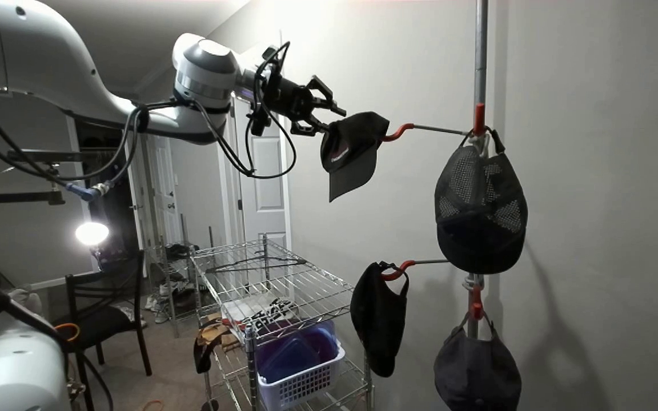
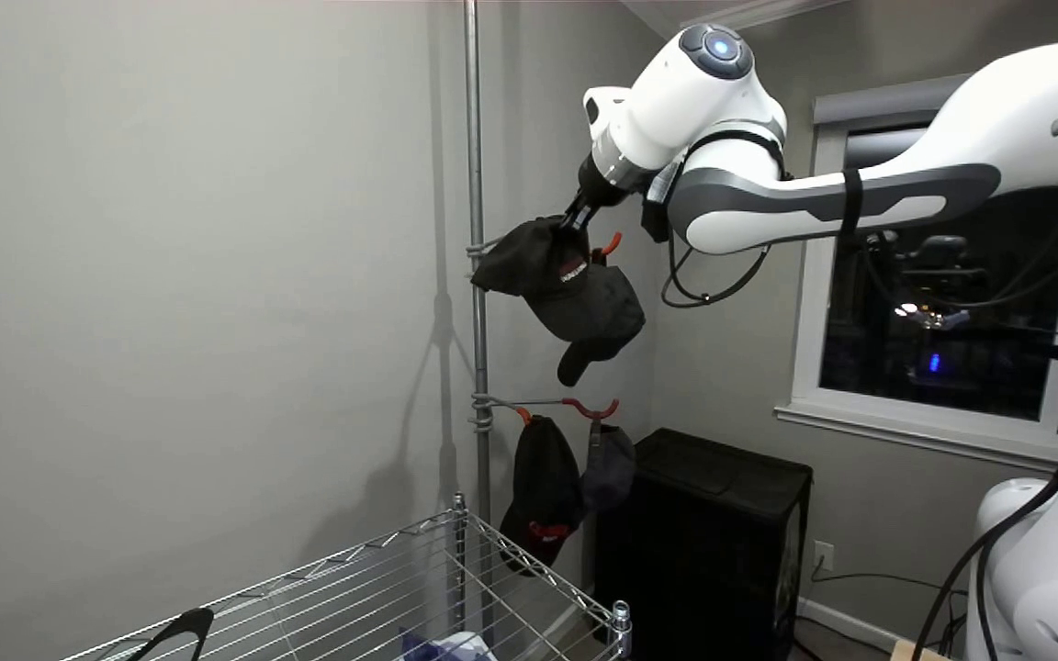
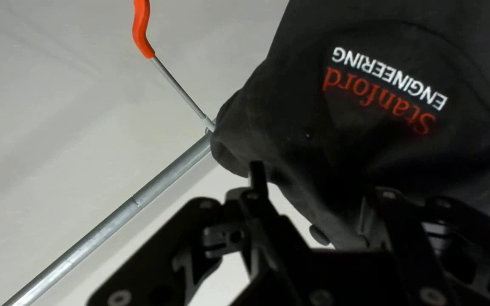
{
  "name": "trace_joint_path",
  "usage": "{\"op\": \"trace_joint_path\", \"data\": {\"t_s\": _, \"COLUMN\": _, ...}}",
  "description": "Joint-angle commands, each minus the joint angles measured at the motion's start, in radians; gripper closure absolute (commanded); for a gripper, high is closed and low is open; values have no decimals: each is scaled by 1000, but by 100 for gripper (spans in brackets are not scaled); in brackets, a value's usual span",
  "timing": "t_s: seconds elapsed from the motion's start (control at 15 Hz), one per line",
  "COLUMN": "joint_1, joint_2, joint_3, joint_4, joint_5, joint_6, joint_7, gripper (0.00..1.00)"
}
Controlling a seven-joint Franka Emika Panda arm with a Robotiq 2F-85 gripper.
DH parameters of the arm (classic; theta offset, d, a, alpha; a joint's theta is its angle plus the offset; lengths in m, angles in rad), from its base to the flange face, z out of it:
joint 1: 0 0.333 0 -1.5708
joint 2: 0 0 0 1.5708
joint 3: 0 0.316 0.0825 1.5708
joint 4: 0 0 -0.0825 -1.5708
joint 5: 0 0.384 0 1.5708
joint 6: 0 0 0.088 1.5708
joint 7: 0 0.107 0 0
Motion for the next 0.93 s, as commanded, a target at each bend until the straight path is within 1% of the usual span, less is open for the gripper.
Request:
{"op": "trace_joint_path", "data": {"t_s": 0.0, "joint_1": -20, "joint_2": -40, "joint_3": 5, "joint_4": -40, "joint_5": 45, "joint_6": 0, "joint_7": -37, "gripper": 22}}
{"op": "trace_joint_path", "data": {"t_s": 0.07, "joint_1": -21, "joint_2": -44, "joint_3": 6, "joint_4": -44, "joint_5": 53, "joint_6": -4, "joint_7": -38, "gripper": 14}}
{"op": "trace_joint_path", "data": {"t_s": 0.2, "joint_1": -16, "joint_2": -53, "joint_3": 13, "joint_4": -54, "joint_5": 103, "joint_6": -72, "joint_7": -58, "gripper": 3}}
{"op": "trace_joint_path", "data": {"t_s": 0.33, "joint_1": -15, "joint_2": -62, "joint_3": 21, "joint_4": -65, "joint_5": 141, "joint_6": -127, "joint_7": -61, "gripper": 0}}
{"op": "trace_joint_path", "data": {"t_s": 0.53, "joint_1": -16, "joint_2": -67, "joint_3": 36, "joint_4": -69, "joint_5": 171, "joint_6": -185, "joint_7": -64, "gripper": 0}}
{"op": "trace_joint_path", "data": {"t_s": 0.87, "joint_1": -5, "joint_2": -75, "joint_3": 49, "joint_4": -73, "joint_5": 200, "joint_6": -211, "joint_7": -74, "gripper": 0}}
